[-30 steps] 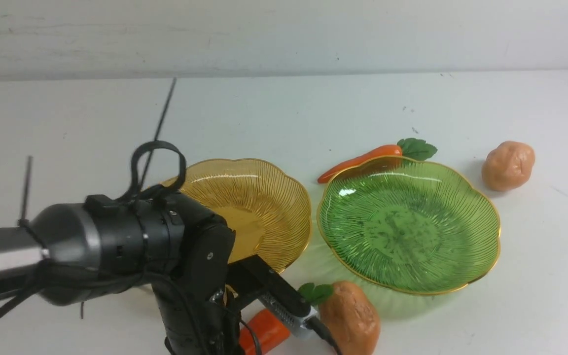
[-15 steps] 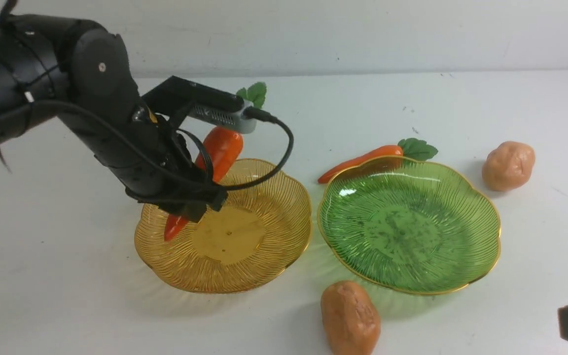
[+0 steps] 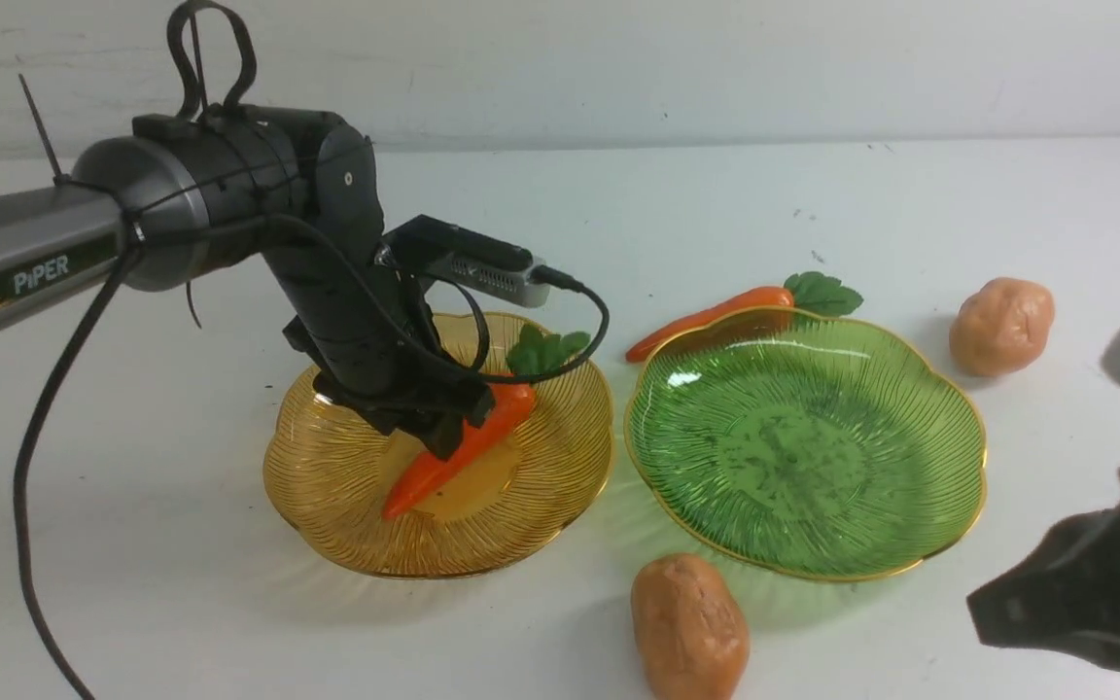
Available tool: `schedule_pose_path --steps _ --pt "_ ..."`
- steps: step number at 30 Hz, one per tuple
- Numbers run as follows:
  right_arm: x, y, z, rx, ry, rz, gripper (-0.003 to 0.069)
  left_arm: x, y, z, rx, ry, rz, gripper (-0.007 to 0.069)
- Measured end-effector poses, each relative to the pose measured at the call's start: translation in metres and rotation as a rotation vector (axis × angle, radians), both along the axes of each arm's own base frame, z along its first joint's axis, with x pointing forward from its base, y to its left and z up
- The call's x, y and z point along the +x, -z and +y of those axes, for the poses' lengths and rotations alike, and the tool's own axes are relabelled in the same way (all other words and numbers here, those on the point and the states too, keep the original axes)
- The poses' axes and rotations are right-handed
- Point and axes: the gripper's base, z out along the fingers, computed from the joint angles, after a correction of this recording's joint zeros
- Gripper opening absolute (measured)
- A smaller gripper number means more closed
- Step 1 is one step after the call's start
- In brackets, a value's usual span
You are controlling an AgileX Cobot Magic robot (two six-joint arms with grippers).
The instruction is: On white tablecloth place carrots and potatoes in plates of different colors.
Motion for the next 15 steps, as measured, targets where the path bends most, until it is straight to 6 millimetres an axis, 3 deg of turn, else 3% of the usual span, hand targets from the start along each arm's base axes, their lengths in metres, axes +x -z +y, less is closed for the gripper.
schedule_pose_path --steps 4,5,8,11,15 --pt "0.019 0.017 0.031 -0.051 -0.035 0.018 0.0203 -0.01 -0.016 0.003 0.0 -0.029 0.027 0.0318" --pt "0.024 0.023 0.04 -0.059 -0.044 0.032 0.0249 -0.012 -0.021 0.004 -0.001 -0.027 0.024 0.0225" --pt "0.035 0.04 0.062 -0.084 -0.078 0.065 0.0407 -0.029 -0.064 0.01 -0.036 -0.024 -0.067 0.004" --pt "0.046 0.059 0.081 -0.102 -0.098 0.086 0.0552 -0.058 -0.119 0.019 -0.089 -0.021 -0.193 0.0" --pt "0.057 0.08 0.093 -0.111 -0.073 0.104 0.0636 -0.105 -0.176 0.035 -0.137 -0.012 -0.318 -0.0003"
